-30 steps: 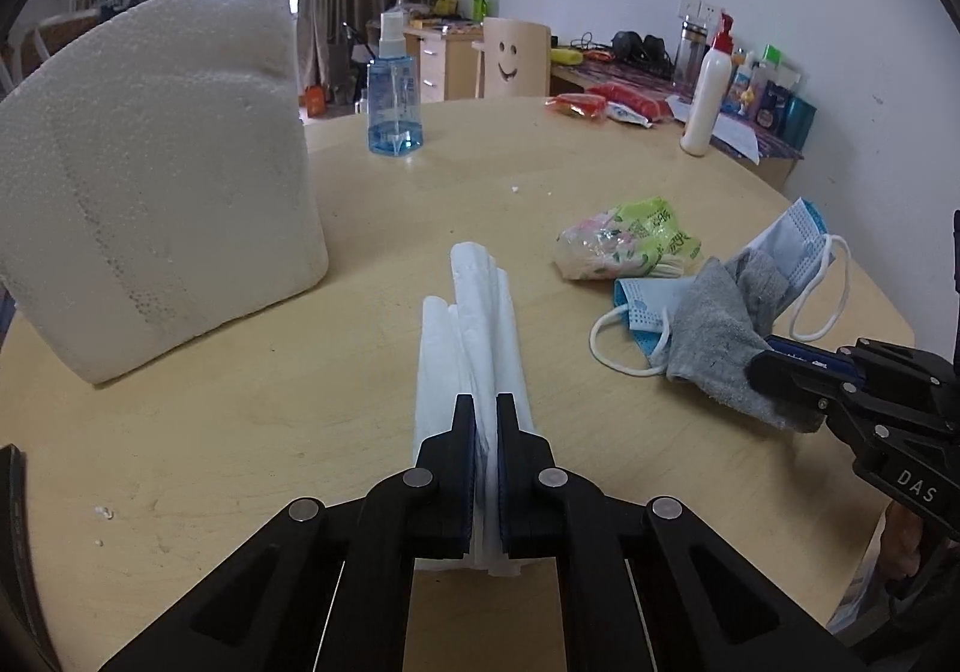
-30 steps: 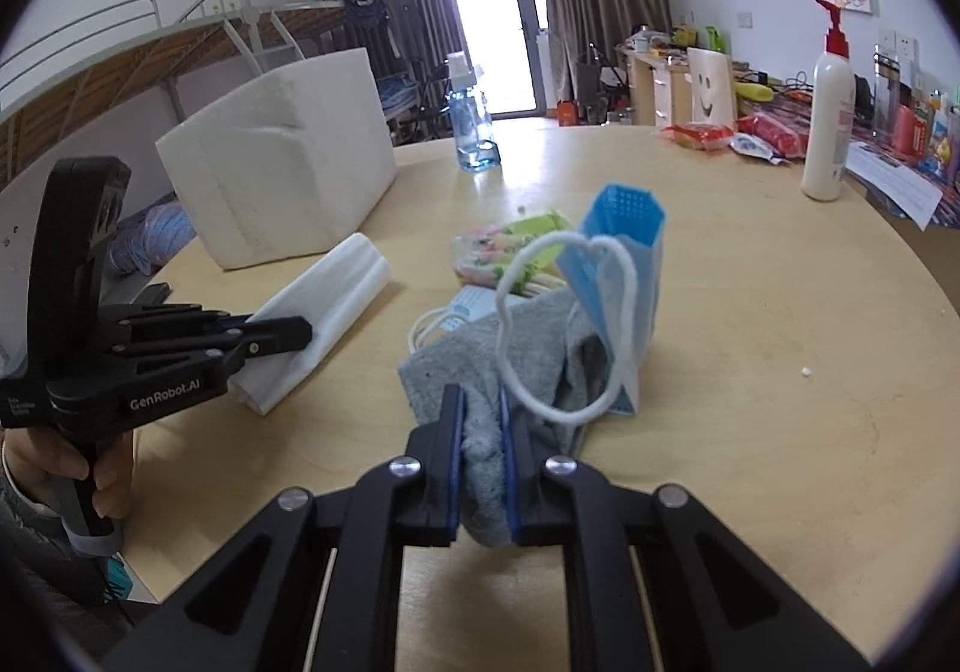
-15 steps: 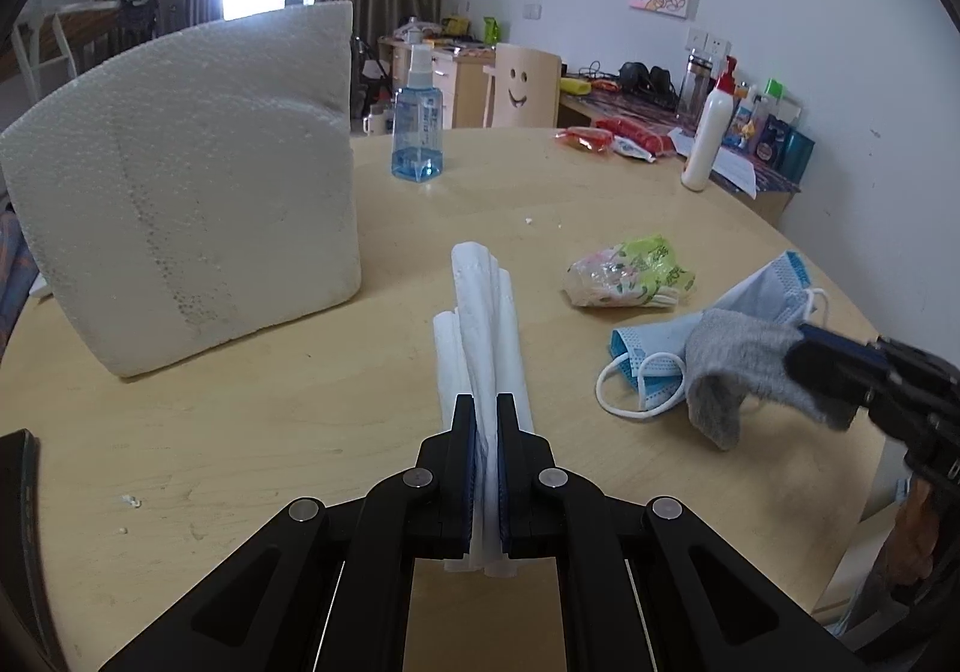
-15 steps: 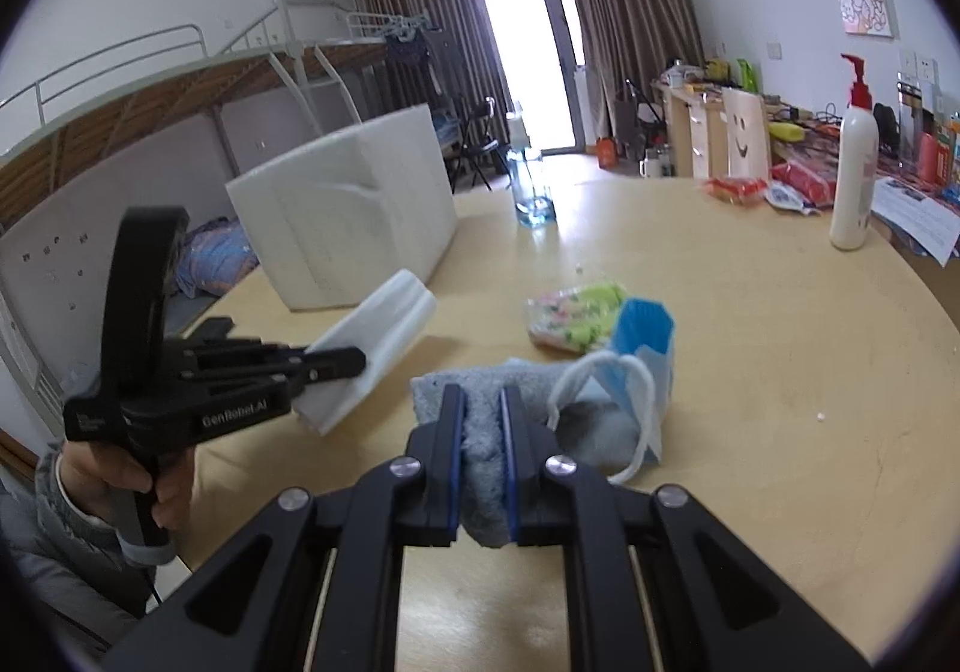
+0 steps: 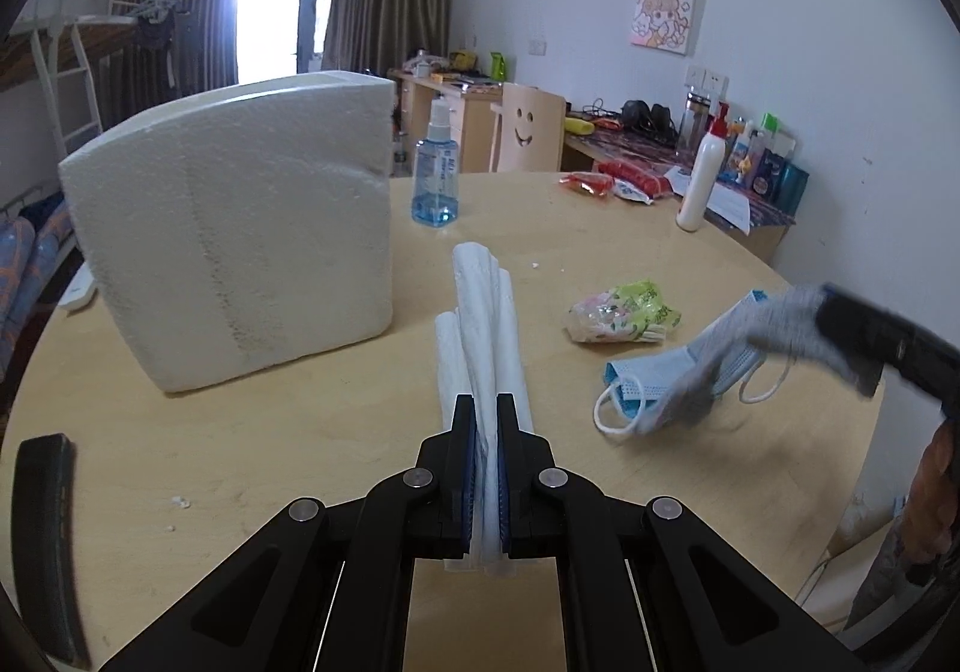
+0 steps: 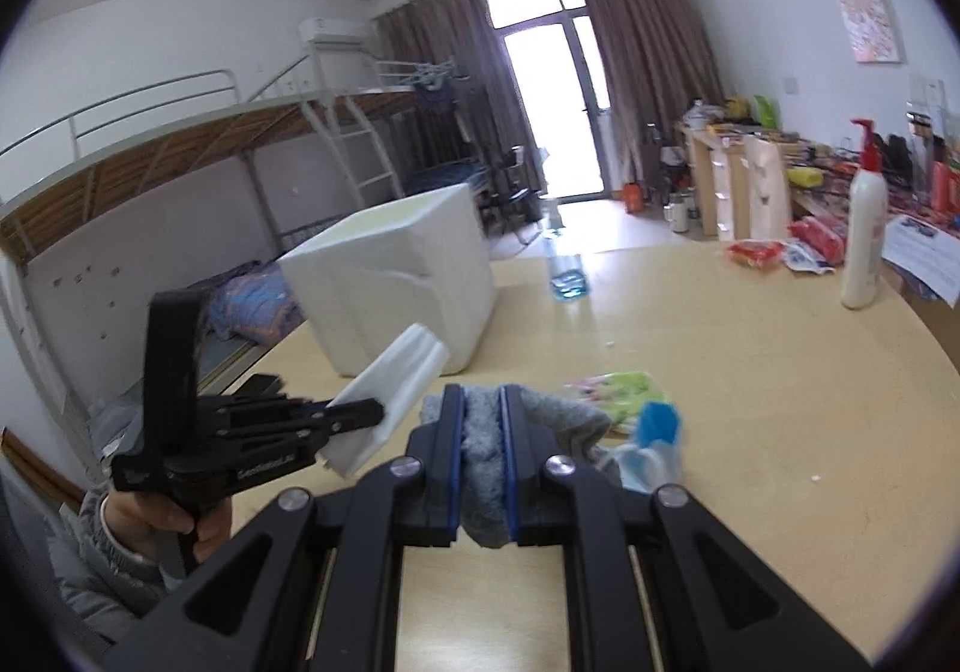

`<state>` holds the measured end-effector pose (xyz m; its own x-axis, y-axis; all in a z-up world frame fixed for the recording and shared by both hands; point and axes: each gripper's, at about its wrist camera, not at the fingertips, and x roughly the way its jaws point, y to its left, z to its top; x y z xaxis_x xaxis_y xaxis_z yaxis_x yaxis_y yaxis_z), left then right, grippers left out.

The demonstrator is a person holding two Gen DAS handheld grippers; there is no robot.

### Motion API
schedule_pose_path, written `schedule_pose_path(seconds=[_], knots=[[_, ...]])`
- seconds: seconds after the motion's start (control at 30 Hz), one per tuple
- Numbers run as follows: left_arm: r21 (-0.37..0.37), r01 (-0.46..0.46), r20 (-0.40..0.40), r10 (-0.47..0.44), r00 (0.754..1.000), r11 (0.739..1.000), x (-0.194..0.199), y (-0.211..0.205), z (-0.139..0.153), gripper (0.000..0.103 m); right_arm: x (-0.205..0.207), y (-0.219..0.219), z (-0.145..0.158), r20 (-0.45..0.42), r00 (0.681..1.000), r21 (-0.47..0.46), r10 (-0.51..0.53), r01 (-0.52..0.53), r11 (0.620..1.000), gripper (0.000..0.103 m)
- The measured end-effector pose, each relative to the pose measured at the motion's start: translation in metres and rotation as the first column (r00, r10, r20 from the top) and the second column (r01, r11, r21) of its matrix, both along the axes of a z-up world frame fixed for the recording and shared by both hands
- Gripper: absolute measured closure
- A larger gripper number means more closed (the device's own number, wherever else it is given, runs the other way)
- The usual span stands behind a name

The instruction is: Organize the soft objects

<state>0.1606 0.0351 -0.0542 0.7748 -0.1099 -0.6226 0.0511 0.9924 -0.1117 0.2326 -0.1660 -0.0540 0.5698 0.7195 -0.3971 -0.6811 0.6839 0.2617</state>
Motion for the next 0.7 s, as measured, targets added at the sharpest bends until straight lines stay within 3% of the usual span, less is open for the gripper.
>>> schedule_pose_path(seconds=[0.2,0.47,0.53,0.6,0.7], knots=[[-0.002,-0.032,-0.004,0.032,0.999,0.999,-0.009,0.008,-0.005,0.097,-0.010,0.027,-0.023,-0.028,0.996,-0.097,0.089,-0.091,0.991,0.089],[-0.014,-0.045,-0.015,0.045,0.999,0.999,-0.021,0.014,-0.012,0.097,-0.012,0.050,-0.068,-0.104,0.990,-0.241,0.095,-0.118,0.963,0.087],[-0.016,-0.043,-0.016,0.043,0.999,0.999,-0.023,0.015,-0.012,0.097,-0.014,0.053,-0.071,-0.089,0.992,-0.272,0.088,-0.110,0.956,0.069],[-0.018,-0.045,-0.010,0.045,0.999,0.999,-0.025,0.016,-0.011,0.097,-0.018,0.053,-0.067,-0.056,0.995,-0.288,0.077,-0.089,0.953,0.042],[-0.020,-0.050,-0.006,0.050,0.999,0.999,-0.025,0.018,-0.010,0.097,-0.020,0.052,-0.060,-0.017,0.997,-0.280,0.080,-0.082,0.956,0.041]])
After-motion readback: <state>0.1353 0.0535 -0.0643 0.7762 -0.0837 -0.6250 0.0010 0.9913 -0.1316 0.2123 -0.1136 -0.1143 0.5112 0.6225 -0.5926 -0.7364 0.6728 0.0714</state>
